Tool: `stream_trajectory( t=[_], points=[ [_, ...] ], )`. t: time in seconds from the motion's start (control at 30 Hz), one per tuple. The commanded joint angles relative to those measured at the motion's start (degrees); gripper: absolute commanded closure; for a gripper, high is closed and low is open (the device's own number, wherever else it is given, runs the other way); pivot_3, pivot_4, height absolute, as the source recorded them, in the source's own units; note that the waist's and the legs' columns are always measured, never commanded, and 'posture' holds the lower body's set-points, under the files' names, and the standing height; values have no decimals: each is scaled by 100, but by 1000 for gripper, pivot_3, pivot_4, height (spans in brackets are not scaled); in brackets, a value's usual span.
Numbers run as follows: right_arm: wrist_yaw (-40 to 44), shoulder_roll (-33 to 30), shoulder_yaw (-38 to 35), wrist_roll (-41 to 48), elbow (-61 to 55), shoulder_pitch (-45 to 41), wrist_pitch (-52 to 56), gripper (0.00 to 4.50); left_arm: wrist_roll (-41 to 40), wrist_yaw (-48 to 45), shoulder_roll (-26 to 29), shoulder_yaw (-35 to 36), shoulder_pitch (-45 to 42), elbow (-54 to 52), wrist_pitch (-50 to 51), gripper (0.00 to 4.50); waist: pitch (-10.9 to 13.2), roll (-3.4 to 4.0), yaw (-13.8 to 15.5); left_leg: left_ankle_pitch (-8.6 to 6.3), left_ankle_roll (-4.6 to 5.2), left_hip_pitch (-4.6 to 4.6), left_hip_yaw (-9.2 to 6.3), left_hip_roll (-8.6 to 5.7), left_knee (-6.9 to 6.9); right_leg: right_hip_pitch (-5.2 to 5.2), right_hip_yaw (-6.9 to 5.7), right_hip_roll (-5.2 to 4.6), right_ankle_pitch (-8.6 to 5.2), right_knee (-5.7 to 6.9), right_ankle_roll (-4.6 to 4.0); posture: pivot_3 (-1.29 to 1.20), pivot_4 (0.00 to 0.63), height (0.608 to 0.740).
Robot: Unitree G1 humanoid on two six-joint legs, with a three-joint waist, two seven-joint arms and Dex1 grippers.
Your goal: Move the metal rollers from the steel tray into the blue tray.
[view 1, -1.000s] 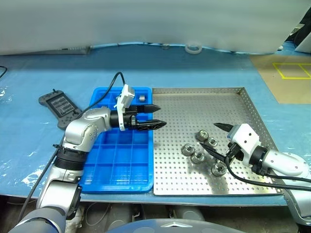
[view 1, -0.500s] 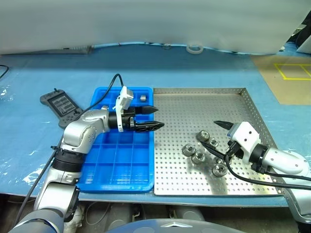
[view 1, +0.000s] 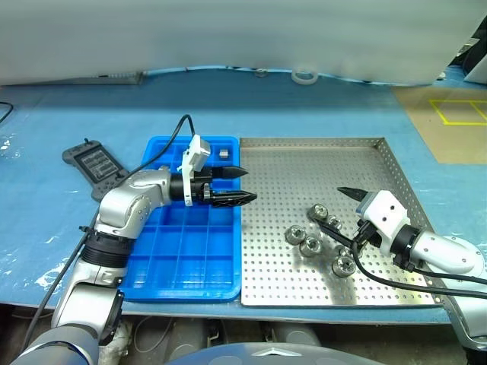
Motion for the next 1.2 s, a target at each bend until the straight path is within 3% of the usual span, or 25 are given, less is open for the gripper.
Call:
stream_trajectory(
  t=[0.03, 0.3, 0.67, 0.9, 1.2],
  points=[
    [-20, 14, -17, -11, -48, -20, -136, 0, -2, -101, 27, -12, -137, 6, -92, 50, 0, 0, 0, 0, 0, 0, 0, 0, 0, 0, 0, 0, 0, 0, 0, -361, 150, 740],
    [131, -151, -163, -52, 161, 0, -286, 0, 278, -442, 138, -238, -488, 286, -333, 50, 0, 0, 8, 0, 1, 0, 0, 0, 0, 0, 0, 0, 0, 1, 0, -351, 150, 740],
    [33, -149, -537, -48, 15, 416, -197, 0, 1317, -2001, -594, -1055, -2306, 2660, -2175, 50, 2, -3, 130, 3, 18, -9, 11, 0, 2, -4, 0, -4, 2, -4, -2, -379, 150, 740],
    [-163, 53, -841, -64, -689, 1197, 62, 0, 1782, -2536, -1149, -1273, -2662, 3755, -2973, 50, 2, -5, 44, 4, 20, -39, 13, 5, 2, -41, 0, -5, 3, 12, -1, -484, 150, 740],
    [-575, 356, -871, -289, -1682, 1929, 508, 0, 2016, -2685, -1646, -1375, -2434, 3893, -2807, 50, 0, -8, -392, 7, 26, -43, 20, 4, 6, -39, 0, -9, 3, 9, -2, -626, 150, 740]
  ],
)
